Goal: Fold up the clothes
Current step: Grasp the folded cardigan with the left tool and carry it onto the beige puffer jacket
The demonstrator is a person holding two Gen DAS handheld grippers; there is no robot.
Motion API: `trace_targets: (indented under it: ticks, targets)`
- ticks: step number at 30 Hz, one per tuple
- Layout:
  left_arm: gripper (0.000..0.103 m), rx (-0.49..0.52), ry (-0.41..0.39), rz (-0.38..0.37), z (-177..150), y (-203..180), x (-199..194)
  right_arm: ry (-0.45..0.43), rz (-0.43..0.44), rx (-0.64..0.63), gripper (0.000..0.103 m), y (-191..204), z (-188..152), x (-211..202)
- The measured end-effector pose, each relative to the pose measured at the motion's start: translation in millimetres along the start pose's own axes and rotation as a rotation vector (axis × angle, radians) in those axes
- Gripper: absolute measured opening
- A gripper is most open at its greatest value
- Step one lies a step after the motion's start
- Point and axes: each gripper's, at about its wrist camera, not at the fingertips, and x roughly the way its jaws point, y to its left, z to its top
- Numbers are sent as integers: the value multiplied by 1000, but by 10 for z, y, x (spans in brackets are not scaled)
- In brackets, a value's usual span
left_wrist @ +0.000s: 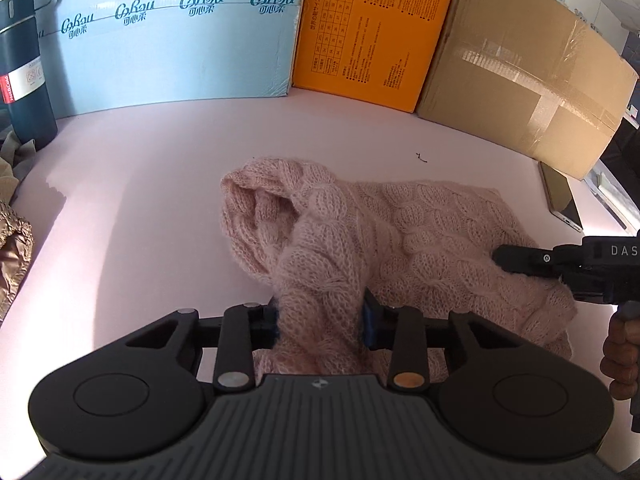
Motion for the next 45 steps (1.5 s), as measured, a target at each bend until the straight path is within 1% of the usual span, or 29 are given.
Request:
trace_targets:
  ticks: [3, 6, 11, 16, 19, 24, 26, 29, 32, 36, 38, 39, 41, 42, 43, 44, 45]
  targets:
    - [32, -8, -45, 21, -41, 22, -160, 4, 42, -41, 18, 181, -7, -40]
    - [32, -41, -84, 50, -71, 112, -317, 13, 87, -81, 18, 381, 7, -29]
    - [32, -107, -155, 130, -117, 360, -634, 54, 151, -141, 18, 762, 70, 181]
    - [32, -192, -223, 243, -172, 693, -975, 131, 226, -204, 18, 1202, 102, 604]
    - [32, -235, -274, 327, -183, 940, -1219, 197, 283, -269, 18, 1546, 100, 949]
    - [33, -298, -349, 464, -166, 1339, -1562, 291, 396, -382, 18, 2217, 88, 1562]
    - [34, -329, -368, 514, -172, 1532, -1654, 315, 436, -435, 18, 2487, 68, 1809]
    - [34, -378, -364, 590, -164, 1833, -1691, 342, 478, -503, 18, 2841, 0, 2182]
    - [34, -414, -356, 661, -152, 2053, -1724, 371, 499, -549, 18, 3111, -126, 2558]
    - [35, -474, -353, 727, -225, 2330, -1771, 404, 522, -611, 18, 3338, -314, 2911]
    - [36, -503, -326, 751, -293, 2446, -1726, 417, 509, -632, 18, 3356, -399, 3064]
    - [39, -519, -307, 764, -334, 2506, -1690, 423, 502, -644, 18, 3362, -441, 3141]
    - [41, -563, -256, 790, -415, 2647, -1559, 429, 445, -674, 19, 3299, -515, 3273]
    - [46, -579, -229, 800, -450, 2694, -1498, 430, 401, -695, 20, 3253, -547, 3333]
    - [49, -595, -201, 809, -485, 2741, -1437, 432, 357, -716, 22, 3207, -579, 3394]
    - [57, -611, -174, 820, -519, 2787, -1377, 433, 315, -740, 28, 3159, -603, 3462]
    - [69, -622, -146, 846, -545, 2807, -1327, 434, 283, -754, 31, 3119, -615, 3513]
